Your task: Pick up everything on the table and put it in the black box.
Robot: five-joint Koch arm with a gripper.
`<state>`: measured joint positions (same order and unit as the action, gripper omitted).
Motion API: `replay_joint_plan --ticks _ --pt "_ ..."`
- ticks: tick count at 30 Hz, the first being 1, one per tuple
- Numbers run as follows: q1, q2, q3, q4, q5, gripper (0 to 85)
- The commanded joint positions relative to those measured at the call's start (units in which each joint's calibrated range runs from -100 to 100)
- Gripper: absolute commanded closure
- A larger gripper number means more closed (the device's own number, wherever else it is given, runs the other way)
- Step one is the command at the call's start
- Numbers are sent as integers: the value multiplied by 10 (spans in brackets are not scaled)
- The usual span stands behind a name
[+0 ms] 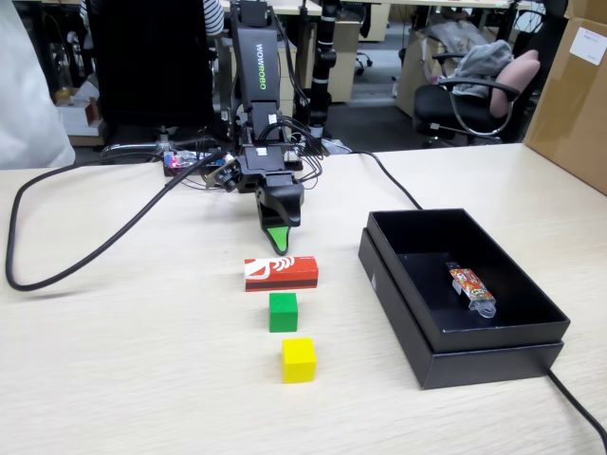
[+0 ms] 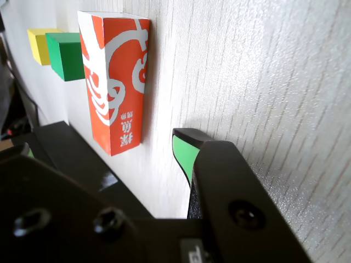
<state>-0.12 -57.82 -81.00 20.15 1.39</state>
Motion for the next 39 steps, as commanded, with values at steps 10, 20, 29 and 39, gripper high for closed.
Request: replay_joint_plan --ticks 10,20,29,39 --pt "8 0 22 -7 -2 370" --pt "6 -8 372 -609 25 348" --pt "1 23 495 -685 24 359" --pt "-14 184 581 -649 14 383"
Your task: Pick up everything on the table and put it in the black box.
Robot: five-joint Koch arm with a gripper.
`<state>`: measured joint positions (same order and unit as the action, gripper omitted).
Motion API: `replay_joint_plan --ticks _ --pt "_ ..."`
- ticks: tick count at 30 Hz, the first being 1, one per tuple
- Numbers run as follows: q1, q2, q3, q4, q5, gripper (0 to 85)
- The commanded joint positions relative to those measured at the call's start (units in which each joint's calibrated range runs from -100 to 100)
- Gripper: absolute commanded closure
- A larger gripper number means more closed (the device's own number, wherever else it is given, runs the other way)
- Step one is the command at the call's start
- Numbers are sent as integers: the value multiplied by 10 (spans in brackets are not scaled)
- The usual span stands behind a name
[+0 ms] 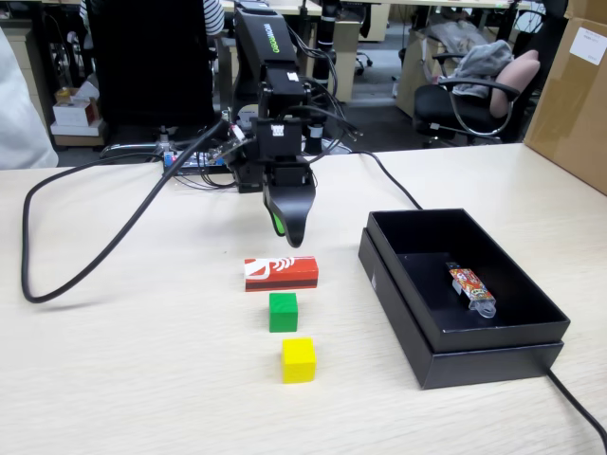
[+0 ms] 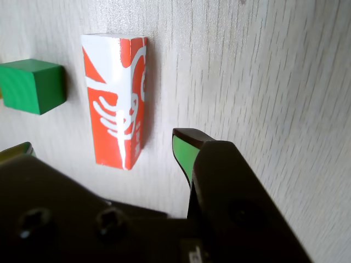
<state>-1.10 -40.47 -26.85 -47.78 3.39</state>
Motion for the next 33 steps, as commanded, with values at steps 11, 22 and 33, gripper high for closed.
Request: replay_joint_plan --ticks 11,22,33 --pt "-12 112 63 48 -24 384" --pt "-14 154 59 48 -34 438" --pt "-21 184 59 48 -36 765"
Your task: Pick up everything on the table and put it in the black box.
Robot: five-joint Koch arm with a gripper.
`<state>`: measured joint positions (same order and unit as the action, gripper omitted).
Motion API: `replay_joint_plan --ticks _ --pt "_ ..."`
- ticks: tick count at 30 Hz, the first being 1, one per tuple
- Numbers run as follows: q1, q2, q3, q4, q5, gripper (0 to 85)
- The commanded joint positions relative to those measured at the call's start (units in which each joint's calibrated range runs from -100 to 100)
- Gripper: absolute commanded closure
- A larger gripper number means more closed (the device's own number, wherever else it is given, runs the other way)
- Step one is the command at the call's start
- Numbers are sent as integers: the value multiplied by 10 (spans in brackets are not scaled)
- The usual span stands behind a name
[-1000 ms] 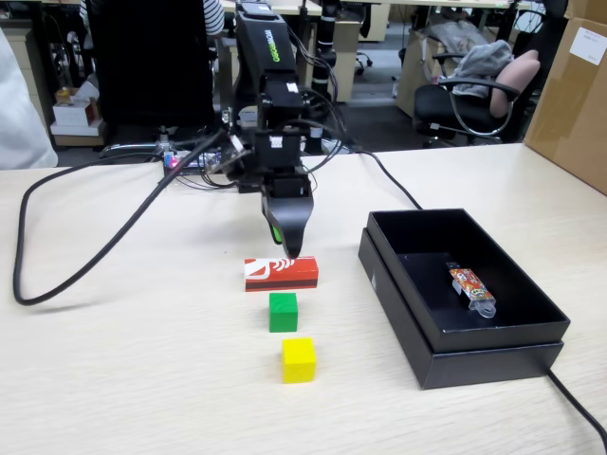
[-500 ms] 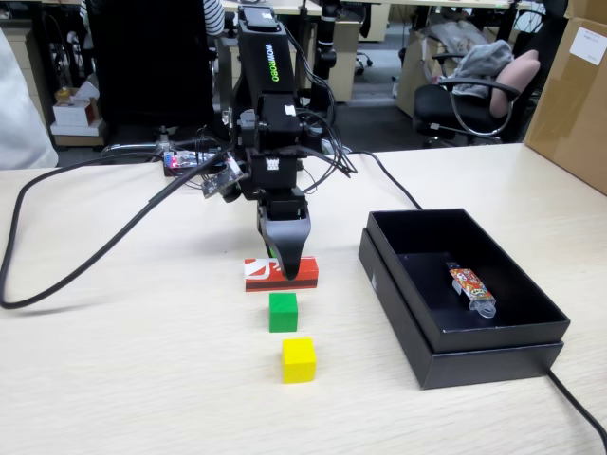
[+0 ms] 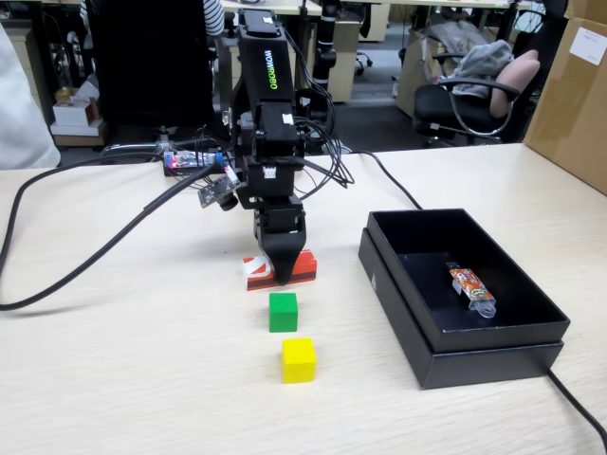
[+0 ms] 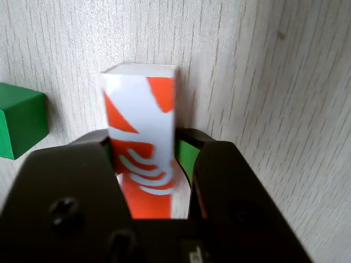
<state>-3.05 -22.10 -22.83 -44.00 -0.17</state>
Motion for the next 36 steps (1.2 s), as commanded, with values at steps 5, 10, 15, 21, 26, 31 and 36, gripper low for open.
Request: replay_joint_plan --ticks 5,10,15,21,26,31,36 --pt "-2 -14 9 1 1 845" --pt "13 -155 64 -113 12 845" --pt "116 -296 220 -171 56 846" --pt "164 -80 440 -171 82 846" --pt "188 194 608 -169 99 845" --pt "206 276 609 -169 108 798" --pt "194 263 537 -170 109 468"
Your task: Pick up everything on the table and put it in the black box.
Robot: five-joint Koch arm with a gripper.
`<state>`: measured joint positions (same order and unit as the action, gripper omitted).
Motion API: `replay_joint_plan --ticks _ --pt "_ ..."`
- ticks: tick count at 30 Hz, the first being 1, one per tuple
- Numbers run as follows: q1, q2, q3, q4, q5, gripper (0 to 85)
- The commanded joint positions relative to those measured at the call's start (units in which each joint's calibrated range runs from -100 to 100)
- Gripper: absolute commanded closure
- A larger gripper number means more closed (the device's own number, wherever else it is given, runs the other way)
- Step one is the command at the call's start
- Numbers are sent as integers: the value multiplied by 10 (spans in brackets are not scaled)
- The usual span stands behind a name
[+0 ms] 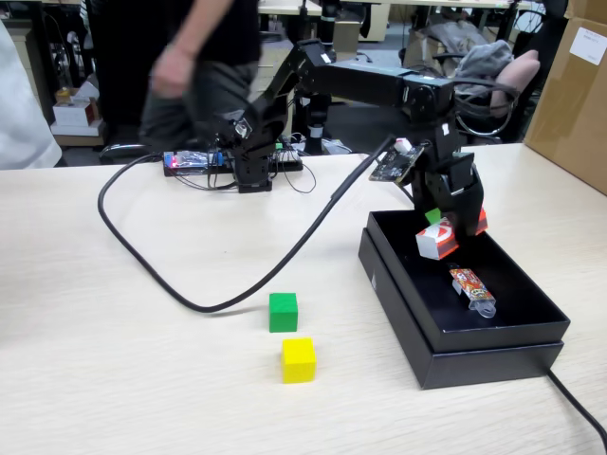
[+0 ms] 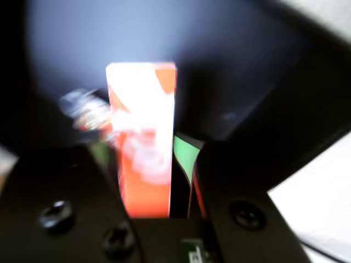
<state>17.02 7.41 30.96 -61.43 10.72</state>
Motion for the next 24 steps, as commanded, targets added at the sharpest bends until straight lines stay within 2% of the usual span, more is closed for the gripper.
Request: replay_joint_plan --ticks 1,5,10,13,20,24 --pt "-9 -44 -15 5 0 452" --pt "-16 -100 -50 5 -1 450" --pt "-31 -296 -97 4 -1 448" --pt "-79 -510 -186 3 -15 444" --pt "-168 -513 -293 15 -56 411" --pt "-202 -437 -361 82 -75 402"
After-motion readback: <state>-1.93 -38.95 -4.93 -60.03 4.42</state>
